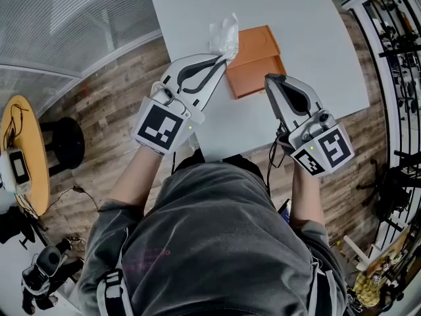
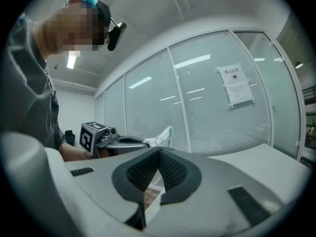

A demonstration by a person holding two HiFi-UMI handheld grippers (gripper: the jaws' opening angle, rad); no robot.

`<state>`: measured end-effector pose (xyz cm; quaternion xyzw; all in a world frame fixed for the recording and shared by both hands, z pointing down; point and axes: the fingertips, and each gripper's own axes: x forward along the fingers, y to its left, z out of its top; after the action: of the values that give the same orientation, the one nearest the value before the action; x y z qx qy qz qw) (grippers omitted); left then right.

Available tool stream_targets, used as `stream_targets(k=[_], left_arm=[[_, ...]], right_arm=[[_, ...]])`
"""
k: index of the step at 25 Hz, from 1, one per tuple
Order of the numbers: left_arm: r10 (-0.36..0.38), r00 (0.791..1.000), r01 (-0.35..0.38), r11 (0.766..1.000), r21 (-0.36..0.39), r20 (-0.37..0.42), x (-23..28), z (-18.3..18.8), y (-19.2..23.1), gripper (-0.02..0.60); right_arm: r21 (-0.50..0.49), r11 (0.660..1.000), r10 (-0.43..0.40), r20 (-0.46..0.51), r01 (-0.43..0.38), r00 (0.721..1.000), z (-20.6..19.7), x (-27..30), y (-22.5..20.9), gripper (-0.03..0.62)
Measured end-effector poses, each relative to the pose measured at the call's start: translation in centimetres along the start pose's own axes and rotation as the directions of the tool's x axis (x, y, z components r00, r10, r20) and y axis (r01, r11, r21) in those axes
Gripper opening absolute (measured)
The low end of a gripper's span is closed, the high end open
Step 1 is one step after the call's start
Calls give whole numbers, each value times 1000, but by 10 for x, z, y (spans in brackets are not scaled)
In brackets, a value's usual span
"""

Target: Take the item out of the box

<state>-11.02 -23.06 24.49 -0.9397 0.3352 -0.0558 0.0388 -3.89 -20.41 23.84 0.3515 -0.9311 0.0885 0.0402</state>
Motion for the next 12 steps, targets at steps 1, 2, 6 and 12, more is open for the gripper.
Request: stream_targets(k=[1, 2, 6, 12], left_arm=[[0, 1000, 0, 1000, 2, 0, 0, 0, 0, 28], [-1, 1000, 1, 1000, 3, 0, 0, 1, 0, 28], [-5, 1000, 5, 1000, 4, -5, 0, -1, 0, 28], [-5, 1000, 5, 1000, 5, -4, 3, -4, 3, 28]], right_arm=[[-1, 1000, 0, 0, 0, 1000, 0, 0, 0, 2], [-1, 1000, 1, 0, -1, 1000, 0, 0, 1, 2], [3, 1000, 0, -1, 0, 1000, -1, 1, 0, 2], [6, 1000, -1, -5, 1, 1000, -3, 4, -3, 3]])
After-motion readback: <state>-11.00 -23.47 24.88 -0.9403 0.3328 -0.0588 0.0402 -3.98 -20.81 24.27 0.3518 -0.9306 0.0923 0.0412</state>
